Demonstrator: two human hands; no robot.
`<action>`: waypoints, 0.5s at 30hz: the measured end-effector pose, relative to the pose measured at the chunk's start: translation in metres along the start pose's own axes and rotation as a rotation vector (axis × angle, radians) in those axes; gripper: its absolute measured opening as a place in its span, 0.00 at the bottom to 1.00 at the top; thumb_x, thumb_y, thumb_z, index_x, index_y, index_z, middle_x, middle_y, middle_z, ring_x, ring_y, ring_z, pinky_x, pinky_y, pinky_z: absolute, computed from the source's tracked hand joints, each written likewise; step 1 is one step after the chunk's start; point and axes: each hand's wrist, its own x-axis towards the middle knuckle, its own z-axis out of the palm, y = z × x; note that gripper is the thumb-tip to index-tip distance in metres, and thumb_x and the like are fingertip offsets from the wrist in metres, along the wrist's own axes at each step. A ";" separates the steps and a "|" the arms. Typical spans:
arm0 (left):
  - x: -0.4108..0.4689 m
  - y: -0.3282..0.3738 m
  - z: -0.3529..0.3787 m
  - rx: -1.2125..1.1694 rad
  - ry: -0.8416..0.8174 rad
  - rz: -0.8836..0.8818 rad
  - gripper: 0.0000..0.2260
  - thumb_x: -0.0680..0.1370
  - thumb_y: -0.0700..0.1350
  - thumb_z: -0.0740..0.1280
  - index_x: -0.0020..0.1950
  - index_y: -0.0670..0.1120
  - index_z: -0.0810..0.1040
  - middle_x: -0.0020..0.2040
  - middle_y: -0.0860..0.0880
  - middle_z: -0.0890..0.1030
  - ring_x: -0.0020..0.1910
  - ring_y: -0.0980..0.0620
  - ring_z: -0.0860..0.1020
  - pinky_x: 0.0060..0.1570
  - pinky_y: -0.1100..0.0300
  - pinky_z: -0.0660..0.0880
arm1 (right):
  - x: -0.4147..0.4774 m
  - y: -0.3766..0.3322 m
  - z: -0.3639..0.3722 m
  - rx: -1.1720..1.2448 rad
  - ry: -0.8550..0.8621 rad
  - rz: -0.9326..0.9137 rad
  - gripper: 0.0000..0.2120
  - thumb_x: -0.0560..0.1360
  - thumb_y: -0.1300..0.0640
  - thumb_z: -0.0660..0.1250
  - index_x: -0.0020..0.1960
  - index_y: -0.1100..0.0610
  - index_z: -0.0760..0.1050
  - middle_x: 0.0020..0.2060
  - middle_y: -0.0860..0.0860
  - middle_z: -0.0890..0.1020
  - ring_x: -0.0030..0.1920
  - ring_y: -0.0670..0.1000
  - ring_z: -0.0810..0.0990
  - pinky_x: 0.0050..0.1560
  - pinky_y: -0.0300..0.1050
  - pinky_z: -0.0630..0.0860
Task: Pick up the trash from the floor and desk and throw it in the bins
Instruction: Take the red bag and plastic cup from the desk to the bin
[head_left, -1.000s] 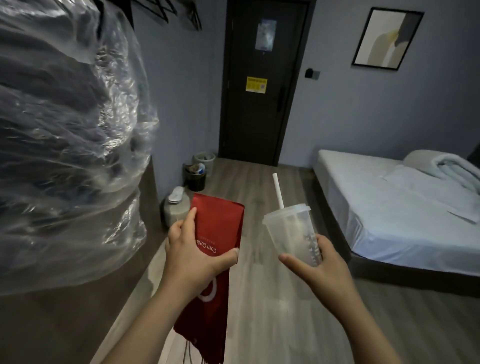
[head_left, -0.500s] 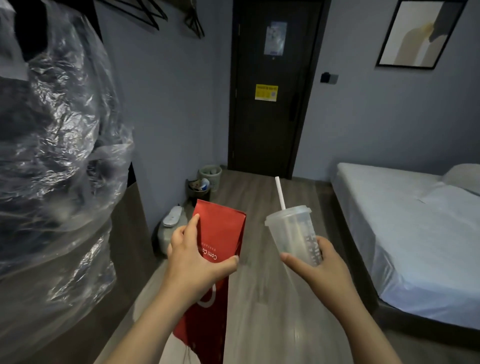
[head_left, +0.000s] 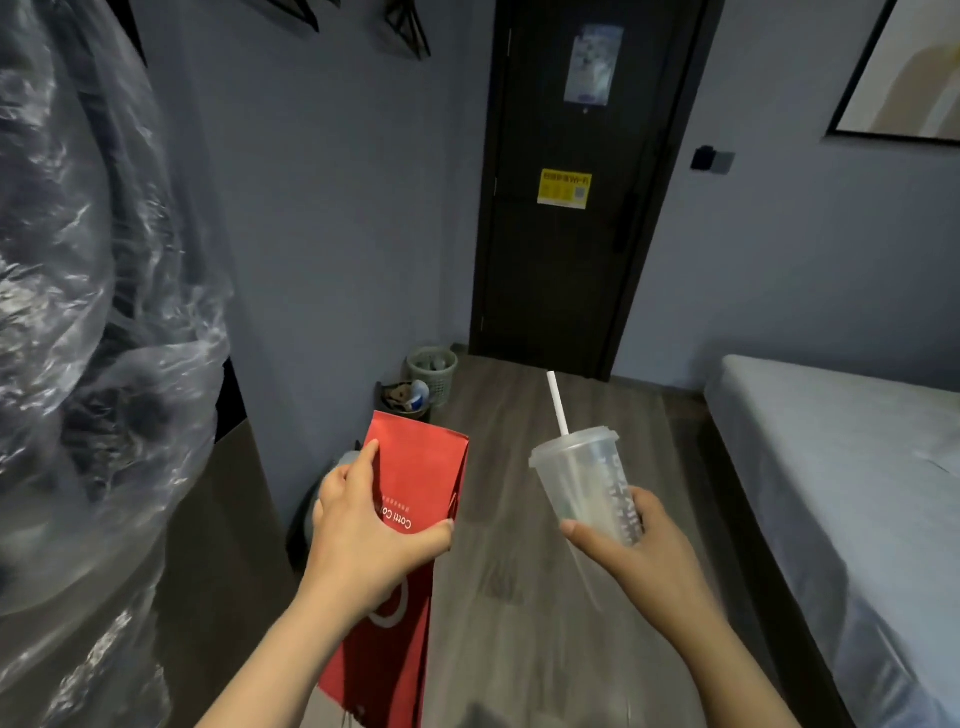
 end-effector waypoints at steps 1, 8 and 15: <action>0.021 -0.001 0.001 0.004 -0.005 0.006 0.55 0.51 0.67 0.67 0.77 0.57 0.53 0.71 0.50 0.61 0.71 0.49 0.60 0.69 0.49 0.64 | 0.018 -0.003 0.008 0.001 0.006 0.008 0.19 0.63 0.44 0.77 0.47 0.39 0.70 0.46 0.41 0.79 0.44 0.41 0.79 0.38 0.35 0.70; 0.142 -0.004 0.040 0.025 -0.064 0.005 0.55 0.51 0.68 0.67 0.76 0.56 0.54 0.67 0.52 0.63 0.68 0.49 0.63 0.65 0.51 0.67 | 0.135 0.005 0.043 0.003 -0.015 0.064 0.20 0.63 0.44 0.77 0.49 0.41 0.71 0.47 0.42 0.79 0.44 0.42 0.79 0.38 0.35 0.71; 0.268 -0.003 0.102 0.057 -0.019 -0.010 0.53 0.52 0.67 0.68 0.75 0.58 0.55 0.65 0.52 0.65 0.67 0.49 0.65 0.66 0.49 0.68 | 0.283 0.024 0.056 0.015 -0.041 0.038 0.18 0.64 0.45 0.77 0.47 0.40 0.70 0.45 0.41 0.79 0.42 0.40 0.79 0.36 0.35 0.71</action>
